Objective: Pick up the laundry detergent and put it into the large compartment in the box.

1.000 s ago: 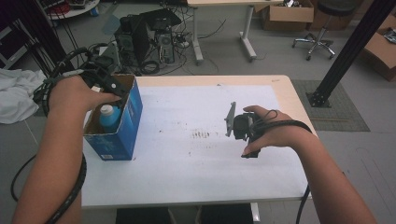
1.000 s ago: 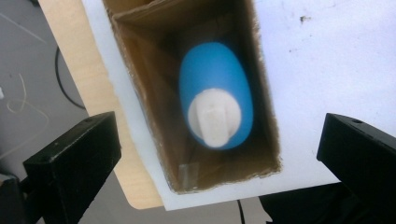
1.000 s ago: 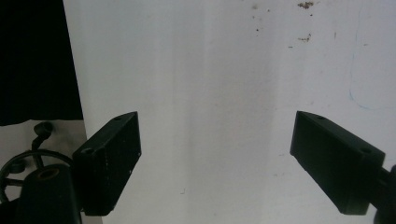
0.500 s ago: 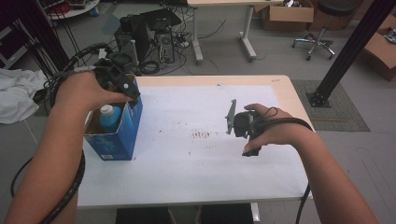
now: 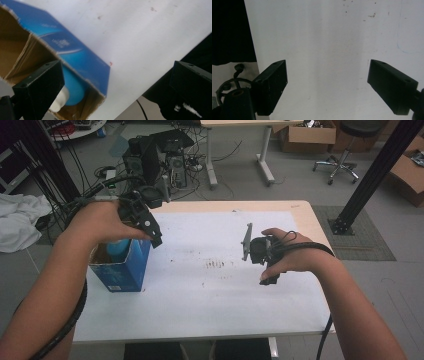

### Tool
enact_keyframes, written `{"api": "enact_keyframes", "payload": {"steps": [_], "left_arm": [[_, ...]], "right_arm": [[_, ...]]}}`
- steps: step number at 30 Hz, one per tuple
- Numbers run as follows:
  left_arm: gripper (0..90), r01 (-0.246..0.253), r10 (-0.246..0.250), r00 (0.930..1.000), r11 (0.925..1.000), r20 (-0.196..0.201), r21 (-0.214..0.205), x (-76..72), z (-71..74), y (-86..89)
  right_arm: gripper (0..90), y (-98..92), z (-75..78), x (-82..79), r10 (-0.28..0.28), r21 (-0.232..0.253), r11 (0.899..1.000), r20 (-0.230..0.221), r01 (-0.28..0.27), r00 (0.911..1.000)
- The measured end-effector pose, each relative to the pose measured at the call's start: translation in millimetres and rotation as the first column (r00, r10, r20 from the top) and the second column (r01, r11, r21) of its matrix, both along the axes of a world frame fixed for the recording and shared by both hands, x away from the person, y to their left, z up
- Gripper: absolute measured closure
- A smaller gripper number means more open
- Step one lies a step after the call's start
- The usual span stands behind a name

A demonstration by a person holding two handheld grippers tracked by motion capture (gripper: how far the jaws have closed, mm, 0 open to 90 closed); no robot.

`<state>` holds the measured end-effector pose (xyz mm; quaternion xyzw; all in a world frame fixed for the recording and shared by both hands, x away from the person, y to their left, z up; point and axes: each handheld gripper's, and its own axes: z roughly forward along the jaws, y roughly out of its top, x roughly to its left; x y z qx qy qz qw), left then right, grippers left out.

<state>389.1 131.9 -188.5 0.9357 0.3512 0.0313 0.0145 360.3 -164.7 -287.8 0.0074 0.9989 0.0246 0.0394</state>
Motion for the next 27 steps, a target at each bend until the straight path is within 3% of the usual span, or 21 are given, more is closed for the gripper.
{"api": "enact_keyframes", "payload": {"steps": [2,5,11,17,22,24,25,27], "left_arm": [[0.1,0.047,-0.047,0.9989,0.9989,0.002,0.009,-4.0,0.2,-9.6],[0.1,0.128,-0.128,0.9917,0.9917,-0.008,-0.011,-9.0,1.0,-23.1],[0.1,0.252,-0.254,0.9665,0.9665,-0.036,-0.047,-17.4,-2.6,-45.0],[0.1,0.352,-0.359,0.9295,0.9321,-0.084,-0.084,-22.6,-11.6,-56.3],[0.1,0.442,-0.449,0.8901,0.8923,-0.078,-0.092,-32.5,-15.8,-64.3],[0.1,0.466,-0.473,0.8764,0.8799,-0.088,-0.091,-35.5,-17.6,-67.2],[0.1,0.487,-0.494,0.8657,0.8689,-0.082,-0.086,-37.5,-18.5,-68.9],[0.1,0.51,-0.518,0.8503,0.8548,-0.093,-0.094,-39.1,-19.6,-70.5]], "right_arm": [[16.6,-0.4,0.6,0.8,0.0,-0.003,1.0,0.0,0.0,1.0],[16.6,-0.7,2.2,1.7,0.0,-0.004,1.0,-0.002,0.0,1.0],[16.6,-2.3,5.4,3.6,-0.001,-0.002,1.0,-0.005,0.001,1.0],[16.6,-3.7,9.2,4.0,-0.005,-0.01,1.0,-0.004,0.005,1.0],[16.6,-4.4,9.4,3.2,-0.002,-0.02,1.0,-0.003,0.002,1.0],[16.6,-4.4,9.2,3.0,0.001,-0.02,1.0,-0.005,-0.001,1.0],[16.6,-4.3,9.2,3.1,0.002,-0.021,1.0,-0.005,-0.002,1.0],[16.6,-4.1,9.7,3.8,0.004,-0.02,1.0,-0.004,-0.004,1.0]]}}
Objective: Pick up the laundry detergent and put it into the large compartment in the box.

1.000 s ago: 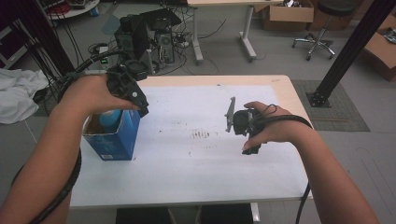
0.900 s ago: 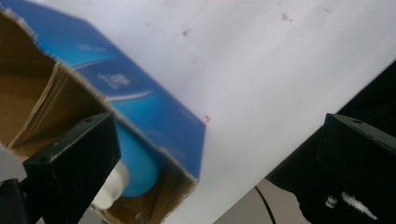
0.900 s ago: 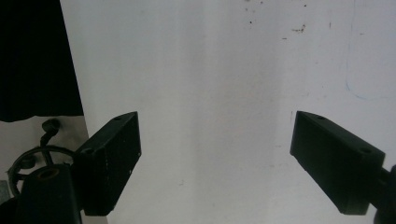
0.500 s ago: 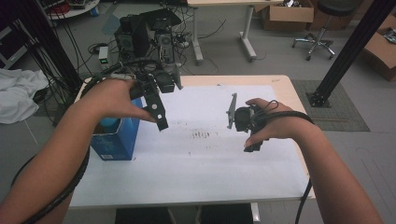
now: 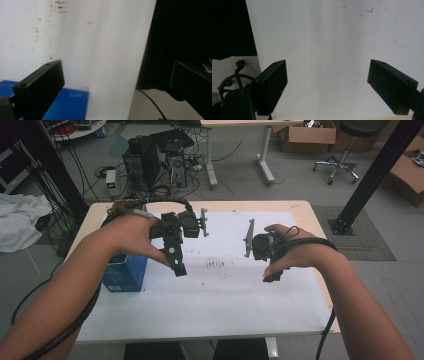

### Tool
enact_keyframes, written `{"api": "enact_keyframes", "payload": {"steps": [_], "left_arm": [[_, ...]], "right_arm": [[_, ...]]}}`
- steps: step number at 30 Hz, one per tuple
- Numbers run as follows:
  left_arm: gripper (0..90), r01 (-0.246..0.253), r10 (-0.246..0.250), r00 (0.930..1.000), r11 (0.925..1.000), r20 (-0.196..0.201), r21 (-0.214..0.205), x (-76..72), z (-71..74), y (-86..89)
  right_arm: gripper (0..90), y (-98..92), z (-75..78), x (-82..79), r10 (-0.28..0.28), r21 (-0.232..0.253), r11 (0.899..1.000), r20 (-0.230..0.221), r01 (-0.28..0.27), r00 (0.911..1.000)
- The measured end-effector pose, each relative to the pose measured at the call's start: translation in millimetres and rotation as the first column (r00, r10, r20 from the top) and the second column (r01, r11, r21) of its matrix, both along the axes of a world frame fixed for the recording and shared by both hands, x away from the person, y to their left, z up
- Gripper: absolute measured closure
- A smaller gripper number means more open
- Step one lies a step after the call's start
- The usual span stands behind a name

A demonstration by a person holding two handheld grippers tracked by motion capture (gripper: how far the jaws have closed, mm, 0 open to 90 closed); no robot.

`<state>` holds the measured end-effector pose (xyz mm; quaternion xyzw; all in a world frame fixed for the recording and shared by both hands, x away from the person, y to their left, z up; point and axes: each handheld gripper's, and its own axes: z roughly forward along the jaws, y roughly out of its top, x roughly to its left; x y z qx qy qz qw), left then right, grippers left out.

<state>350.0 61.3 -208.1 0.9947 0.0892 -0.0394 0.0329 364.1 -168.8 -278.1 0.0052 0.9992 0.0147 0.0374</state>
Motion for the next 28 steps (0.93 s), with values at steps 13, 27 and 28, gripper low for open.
{"api": "enact_keyframes", "payload": {"steps": [13,27,28], "left_arm": [[0.1,0.017,-0.017,0.9998,0.9996,0.005,0.024,5.7,-9.6,0.9],[0.1,-0.008,0.008,0.9998,0.9999,0.016,0.013,7.1,-5.3,12.9],[0.1,-0.009,0.009,0.9999,0.9998,0.015,0.016,7.7,-5.0,13.8]], "right_arm": [[16.6,0.2,1.0,2.8,-0.01,-0.004,1.0,0.0,0.01,0.9999],[16.6,4.5,0.6,1.8,0.0,0.003,1.0,0.011,0.0,0.9999],[16.6,4.8,0.4,1.1,-0.005,-0.002,1.0,0.006,0.005,1.0]]}}
